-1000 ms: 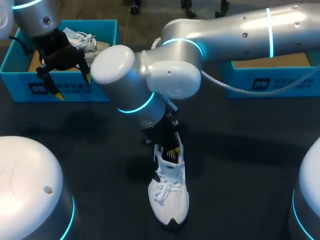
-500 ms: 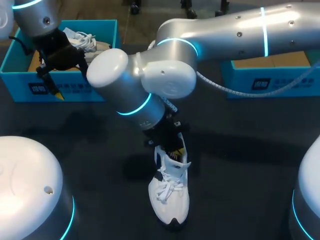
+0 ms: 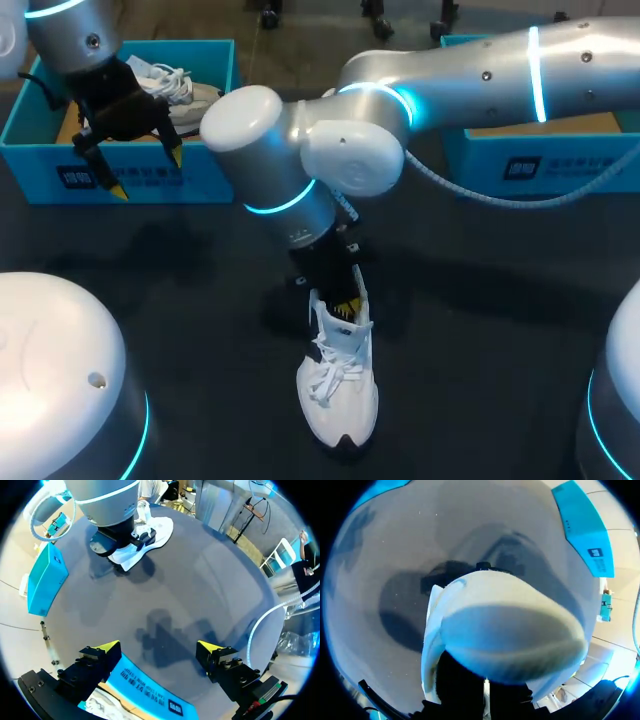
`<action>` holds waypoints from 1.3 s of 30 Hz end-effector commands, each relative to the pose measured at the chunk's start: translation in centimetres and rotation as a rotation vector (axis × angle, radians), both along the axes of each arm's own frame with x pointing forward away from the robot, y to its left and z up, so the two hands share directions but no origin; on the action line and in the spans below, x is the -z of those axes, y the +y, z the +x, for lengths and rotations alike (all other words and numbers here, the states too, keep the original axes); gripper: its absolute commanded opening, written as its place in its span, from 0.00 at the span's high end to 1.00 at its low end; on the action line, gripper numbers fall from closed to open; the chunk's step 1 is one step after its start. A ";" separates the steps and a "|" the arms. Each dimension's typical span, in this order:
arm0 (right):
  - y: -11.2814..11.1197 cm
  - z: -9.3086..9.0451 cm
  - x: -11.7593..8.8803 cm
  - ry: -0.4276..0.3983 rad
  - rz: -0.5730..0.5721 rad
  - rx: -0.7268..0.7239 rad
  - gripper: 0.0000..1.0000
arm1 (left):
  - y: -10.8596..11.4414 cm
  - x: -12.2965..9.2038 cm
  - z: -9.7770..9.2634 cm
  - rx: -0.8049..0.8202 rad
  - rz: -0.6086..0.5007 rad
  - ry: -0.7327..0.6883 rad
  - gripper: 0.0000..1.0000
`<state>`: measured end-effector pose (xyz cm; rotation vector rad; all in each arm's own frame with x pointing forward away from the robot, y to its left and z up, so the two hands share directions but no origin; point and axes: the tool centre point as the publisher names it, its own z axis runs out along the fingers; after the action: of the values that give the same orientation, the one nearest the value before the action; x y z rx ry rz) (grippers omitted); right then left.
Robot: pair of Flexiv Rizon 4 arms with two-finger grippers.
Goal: Take the shoe out of the shoebox, open the shoe tongue, remove and reinsert the insole, then place the shoe into the shoebox
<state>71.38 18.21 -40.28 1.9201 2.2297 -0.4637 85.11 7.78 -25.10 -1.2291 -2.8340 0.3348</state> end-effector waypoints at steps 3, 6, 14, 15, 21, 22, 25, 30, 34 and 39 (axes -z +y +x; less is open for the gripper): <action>0.6 -0.2 -0.4 -0.033 0.012 -0.023 1.00 | 0.0 0.0 0.0 0.001 0.003 0.000 0.00; 1.1 -0.6 -2.2 -0.049 -0.013 -0.034 1.00 | 0.0 0.0 0.0 0.001 0.003 0.000 0.00; 0.2 -0.9 -3.3 -0.090 -0.019 -0.039 1.00 | 0.0 0.0 0.0 0.001 0.003 0.000 0.00; -0.2 -0.8 -3.1 -0.087 0.015 -0.036 1.00 | 0.0 0.0 0.0 0.001 0.003 0.000 0.00; -0.5 -0.2 -1.1 -0.030 0.156 -0.026 1.00 | 0.0 0.0 0.0 0.001 0.003 0.000 0.00; -0.5 -0.2 -0.7 -0.030 0.173 -0.035 1.00 | 0.0 0.0 0.0 0.001 0.003 0.000 0.00; -0.3 0.0 0.5 0.004 0.237 -0.024 1.00 | 0.0 0.0 0.0 0.001 0.003 0.000 0.00; 0.6 -0.5 -0.2 0.005 0.259 -0.023 1.00 | 0.0 0.0 0.0 0.001 0.003 0.000 0.00; 1.5 -1.0 -2.4 -0.007 0.259 -0.025 1.00 | 0.0 0.0 0.0 0.001 0.003 0.000 0.00; 2.3 -0.8 -2.7 0.007 0.249 -0.035 1.00 | 0.0 0.0 0.0 0.001 0.003 0.000 0.00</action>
<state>70.42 20.24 -37.77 1.9932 2.4209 -0.1812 85.11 7.77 -25.10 -1.2290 -2.8339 0.3349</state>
